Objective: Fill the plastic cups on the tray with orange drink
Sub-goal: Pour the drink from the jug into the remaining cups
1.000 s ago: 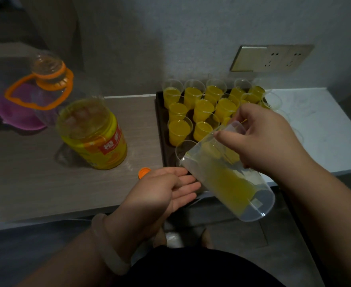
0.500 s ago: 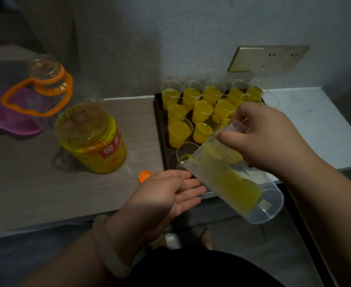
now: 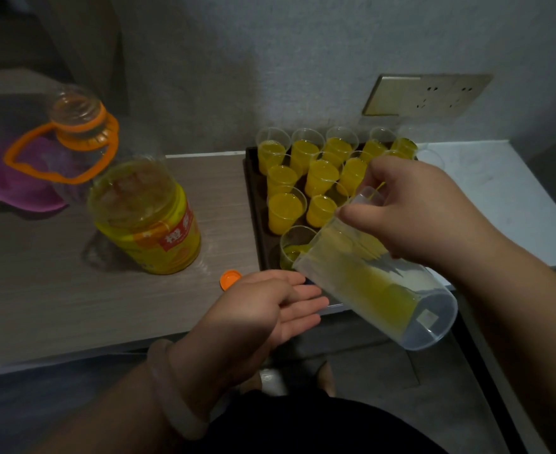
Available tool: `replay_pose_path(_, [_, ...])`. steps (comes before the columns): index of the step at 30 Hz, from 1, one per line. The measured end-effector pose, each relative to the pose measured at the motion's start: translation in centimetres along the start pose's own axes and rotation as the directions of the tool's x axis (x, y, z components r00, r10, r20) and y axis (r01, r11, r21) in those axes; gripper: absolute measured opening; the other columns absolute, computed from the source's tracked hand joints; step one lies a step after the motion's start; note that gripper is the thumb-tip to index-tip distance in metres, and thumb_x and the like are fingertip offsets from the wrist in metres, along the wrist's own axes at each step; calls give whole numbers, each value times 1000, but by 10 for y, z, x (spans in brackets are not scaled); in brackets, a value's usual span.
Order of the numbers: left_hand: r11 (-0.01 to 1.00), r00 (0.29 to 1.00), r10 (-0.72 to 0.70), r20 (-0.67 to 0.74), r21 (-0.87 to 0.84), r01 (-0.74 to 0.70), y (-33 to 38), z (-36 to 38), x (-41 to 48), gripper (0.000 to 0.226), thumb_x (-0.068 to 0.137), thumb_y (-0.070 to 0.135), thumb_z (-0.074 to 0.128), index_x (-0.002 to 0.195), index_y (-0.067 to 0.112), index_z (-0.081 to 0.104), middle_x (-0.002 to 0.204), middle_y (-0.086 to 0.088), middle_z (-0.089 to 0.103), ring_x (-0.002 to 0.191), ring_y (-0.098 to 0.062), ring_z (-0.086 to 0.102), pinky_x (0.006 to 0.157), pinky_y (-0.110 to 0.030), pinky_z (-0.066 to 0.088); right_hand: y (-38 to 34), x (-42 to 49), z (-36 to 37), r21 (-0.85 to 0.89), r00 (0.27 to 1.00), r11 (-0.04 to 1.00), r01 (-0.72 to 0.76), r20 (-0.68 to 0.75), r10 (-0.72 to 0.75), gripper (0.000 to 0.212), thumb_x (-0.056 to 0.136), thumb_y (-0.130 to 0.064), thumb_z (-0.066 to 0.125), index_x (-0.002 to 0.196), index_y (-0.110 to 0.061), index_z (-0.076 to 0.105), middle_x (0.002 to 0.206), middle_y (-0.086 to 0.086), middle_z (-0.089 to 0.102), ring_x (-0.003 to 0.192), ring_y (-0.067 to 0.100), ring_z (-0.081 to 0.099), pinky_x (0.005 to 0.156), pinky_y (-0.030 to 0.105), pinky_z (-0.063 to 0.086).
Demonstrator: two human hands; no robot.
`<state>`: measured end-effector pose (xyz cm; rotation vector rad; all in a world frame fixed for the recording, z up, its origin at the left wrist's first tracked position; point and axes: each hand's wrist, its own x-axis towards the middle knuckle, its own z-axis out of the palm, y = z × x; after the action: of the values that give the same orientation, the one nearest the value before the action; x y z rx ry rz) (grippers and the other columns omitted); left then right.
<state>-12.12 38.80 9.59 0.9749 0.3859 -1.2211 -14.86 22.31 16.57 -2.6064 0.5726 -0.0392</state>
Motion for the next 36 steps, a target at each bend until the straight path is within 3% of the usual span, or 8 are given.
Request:
replay_pose_path(9, [1000,1000,16,18,-17,-15,1,-4,3,33,92,-14,28,114,-7,52,109,-31,64,94,-36,67,68,-35,57,-3,4,-1,-21,1000,1000,2,7,-2,23,79,-38,70,84,-22,54,74,-4,55,57,11,54,51,28,48])
replay_pose_path(15, [1000,1000,4,23,-10,-3,3,-4,5,30,92,-14,29,105,-4,55,107,-30,65,94,-36,67,69,-36,57,-4,8,-2,-39,1000,999,13,16,-13,24,79,-39,69,84,-22,54,74,-6,55,56,9,53,49,24,39])
replay_pose_path(31, [1000,998,12,67,-16,-11,5,-12,6,29,95,-10,29,110,-5,54,105,-29,66,94,-36,68,70,-37,59,-9,16,-1,-60,999,998,37,31,-35,24,78,-37,71,84,-19,56,76,-3,58,54,9,49,51,25,40])
replay_pose_path(36, [1000,998,17,54,2,-17,5,-10,6,29,93,-12,30,107,-4,54,107,-29,66,94,-36,68,71,-36,58,-12,19,-1,-57,998,997,46,55,-43,23,78,-36,70,84,-19,55,75,-1,59,54,12,51,54,30,48])
